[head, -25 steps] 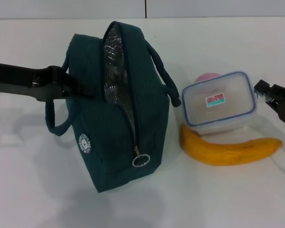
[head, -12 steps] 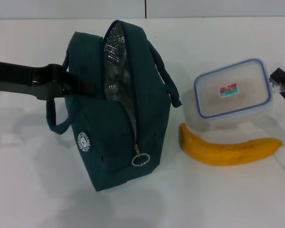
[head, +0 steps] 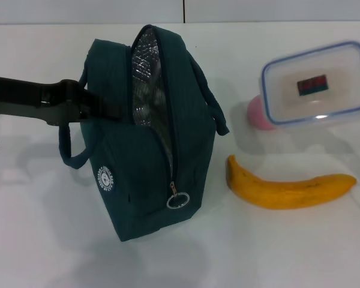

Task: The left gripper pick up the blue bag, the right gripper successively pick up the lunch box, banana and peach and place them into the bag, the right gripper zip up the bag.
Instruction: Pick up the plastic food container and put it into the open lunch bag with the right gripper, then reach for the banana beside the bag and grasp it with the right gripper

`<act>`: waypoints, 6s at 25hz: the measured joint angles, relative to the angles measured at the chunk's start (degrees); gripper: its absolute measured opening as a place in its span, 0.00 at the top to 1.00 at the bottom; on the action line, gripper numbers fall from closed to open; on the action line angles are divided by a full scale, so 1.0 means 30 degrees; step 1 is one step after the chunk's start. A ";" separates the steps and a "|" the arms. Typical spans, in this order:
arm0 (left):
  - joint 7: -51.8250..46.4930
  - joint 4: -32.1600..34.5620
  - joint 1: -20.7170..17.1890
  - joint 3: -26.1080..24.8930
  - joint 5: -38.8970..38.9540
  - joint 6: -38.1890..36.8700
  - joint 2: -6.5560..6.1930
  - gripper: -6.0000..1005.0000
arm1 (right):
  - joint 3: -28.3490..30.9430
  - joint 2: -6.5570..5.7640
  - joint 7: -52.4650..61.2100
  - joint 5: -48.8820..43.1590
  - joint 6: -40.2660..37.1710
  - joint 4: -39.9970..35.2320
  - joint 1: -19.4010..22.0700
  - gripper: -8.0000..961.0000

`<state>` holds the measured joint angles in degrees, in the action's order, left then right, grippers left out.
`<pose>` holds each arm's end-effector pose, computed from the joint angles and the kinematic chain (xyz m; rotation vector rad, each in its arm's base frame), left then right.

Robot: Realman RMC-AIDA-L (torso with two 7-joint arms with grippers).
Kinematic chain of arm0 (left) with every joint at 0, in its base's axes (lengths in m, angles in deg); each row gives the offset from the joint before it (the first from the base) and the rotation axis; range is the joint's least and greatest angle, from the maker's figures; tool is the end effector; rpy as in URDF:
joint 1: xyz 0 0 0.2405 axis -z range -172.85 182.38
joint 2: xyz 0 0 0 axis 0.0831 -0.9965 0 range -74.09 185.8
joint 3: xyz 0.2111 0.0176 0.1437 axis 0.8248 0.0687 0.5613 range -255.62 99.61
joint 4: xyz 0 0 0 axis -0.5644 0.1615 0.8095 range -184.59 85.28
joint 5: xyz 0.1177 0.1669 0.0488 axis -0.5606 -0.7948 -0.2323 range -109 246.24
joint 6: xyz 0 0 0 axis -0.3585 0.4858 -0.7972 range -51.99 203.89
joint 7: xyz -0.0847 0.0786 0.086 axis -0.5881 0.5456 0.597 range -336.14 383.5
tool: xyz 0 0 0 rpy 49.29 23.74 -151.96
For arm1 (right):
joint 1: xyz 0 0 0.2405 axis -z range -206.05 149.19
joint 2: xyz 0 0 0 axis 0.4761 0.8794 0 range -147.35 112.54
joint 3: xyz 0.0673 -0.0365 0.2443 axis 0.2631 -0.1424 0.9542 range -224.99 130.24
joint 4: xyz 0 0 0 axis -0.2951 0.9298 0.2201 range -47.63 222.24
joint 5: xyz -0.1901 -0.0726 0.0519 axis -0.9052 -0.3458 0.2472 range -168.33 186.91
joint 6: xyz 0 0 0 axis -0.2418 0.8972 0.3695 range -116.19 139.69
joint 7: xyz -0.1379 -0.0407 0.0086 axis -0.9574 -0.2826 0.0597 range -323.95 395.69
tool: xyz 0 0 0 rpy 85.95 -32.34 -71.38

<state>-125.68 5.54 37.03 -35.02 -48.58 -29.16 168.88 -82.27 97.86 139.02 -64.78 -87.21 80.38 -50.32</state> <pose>-0.2274 0.3354 0.0747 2.4256 1.8414 0.5486 0.3012 0.2798 0.0285 -1.7321 1.5887 1.8548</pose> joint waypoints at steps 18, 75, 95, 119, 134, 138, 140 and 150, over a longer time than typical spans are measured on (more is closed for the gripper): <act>-0.0048 0.0000 0.0716 0.0810 -0.0016 -0.0243 0.0158 0.96 | -0.0003 0.0269 0.2357 0.1836 -0.2149 0.0968 -0.2901 0.89; 0.1111 -0.0939 0.2142 0.1794 -0.0072 -0.0058 0.0292 0.96 | -0.3804 0.0308 0.2883 0.1716 0.3246 0.1496 -0.7200 0.67; 0.2101 -0.0967 0.1533 0.1709 -0.0045 0.0254 0.0605 0.96 | -0.7186 -0.1012 -0.1577 -0.1756 0.1029 -0.9294 -0.2856 0.16; 0.3099 -0.2140 0.1717 0.1257 -0.0011 0.0678 0.0675 0.96 | -0.8030 -0.1332 0.2947 -1.8323 -0.3015 -1.9570 -0.7305 0.17; 0.3334 -0.2199 0.1691 0.1256 0.0231 0.0687 0.0704 0.96 | -1.3364 0.0017 0.3690 -2.1793 -0.0960 -1.8887 -0.9334 0.17; 0.3347 -0.2200 0.1644 0.1255 0.0305 0.0698 0.0704 0.96 | -1.4462 0.0039 0.3703 -2.1915 -0.0253 -1.8215 -0.9344 0.17; 0.3350 -0.2198 0.1628 0.1254 0.0354 0.0700 0.0706 0.96 | -1.4908 0.0083 0.3716 -2.1921 0.0106 -1.7953 -0.9364 0.17; 0.3392 -0.2403 0.1734 0.1287 0.0441 0.0701 0.0732 0.96 | -1.5780 0.0182 0.3757 -2.1941 0.0809 -1.6452 -0.9678 0.17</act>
<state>-115.51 -1.67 42.23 -31.16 -47.26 -27.05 171.07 -129.60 98.40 150.29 -130.60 -84.79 31.03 -79.35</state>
